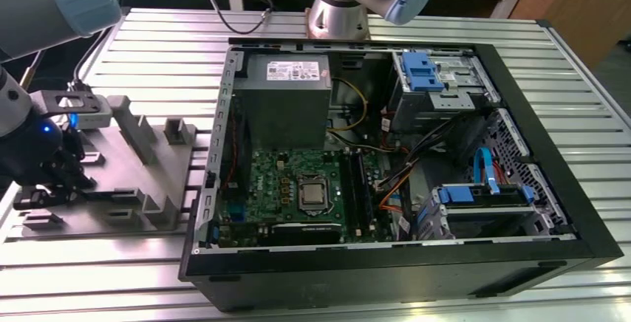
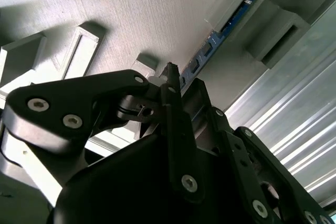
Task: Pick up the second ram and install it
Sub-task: 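Pick up the second ram and move it above second insertion slot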
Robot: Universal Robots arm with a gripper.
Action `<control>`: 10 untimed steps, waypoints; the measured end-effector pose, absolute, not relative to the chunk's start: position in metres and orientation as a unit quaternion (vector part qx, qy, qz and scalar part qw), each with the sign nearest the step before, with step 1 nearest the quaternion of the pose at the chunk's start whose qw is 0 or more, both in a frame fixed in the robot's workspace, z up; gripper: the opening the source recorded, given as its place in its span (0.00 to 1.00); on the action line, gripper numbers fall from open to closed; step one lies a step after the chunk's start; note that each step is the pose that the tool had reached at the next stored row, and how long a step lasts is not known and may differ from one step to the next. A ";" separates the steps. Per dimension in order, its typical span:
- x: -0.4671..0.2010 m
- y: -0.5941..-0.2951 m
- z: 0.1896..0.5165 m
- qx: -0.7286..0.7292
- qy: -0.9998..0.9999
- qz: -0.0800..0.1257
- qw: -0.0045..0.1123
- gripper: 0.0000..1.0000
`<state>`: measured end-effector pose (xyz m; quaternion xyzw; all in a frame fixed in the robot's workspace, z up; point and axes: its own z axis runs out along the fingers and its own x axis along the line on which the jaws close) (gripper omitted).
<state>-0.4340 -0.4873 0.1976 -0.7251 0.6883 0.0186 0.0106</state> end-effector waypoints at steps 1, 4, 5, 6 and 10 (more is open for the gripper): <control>-0.434 -0.487 0.198 -0.725 0.688 0.019 0.010 0.29; -0.434 -0.487 0.198 -0.725 0.688 0.019 0.010 0.29; -0.434 -0.487 0.198 -0.725 0.688 0.019 0.010 0.29; -0.434 -0.487 0.198 -0.725 0.688 0.019 0.010 0.29; -0.434 -0.487 0.198 -0.725 0.688 0.019 0.010 0.28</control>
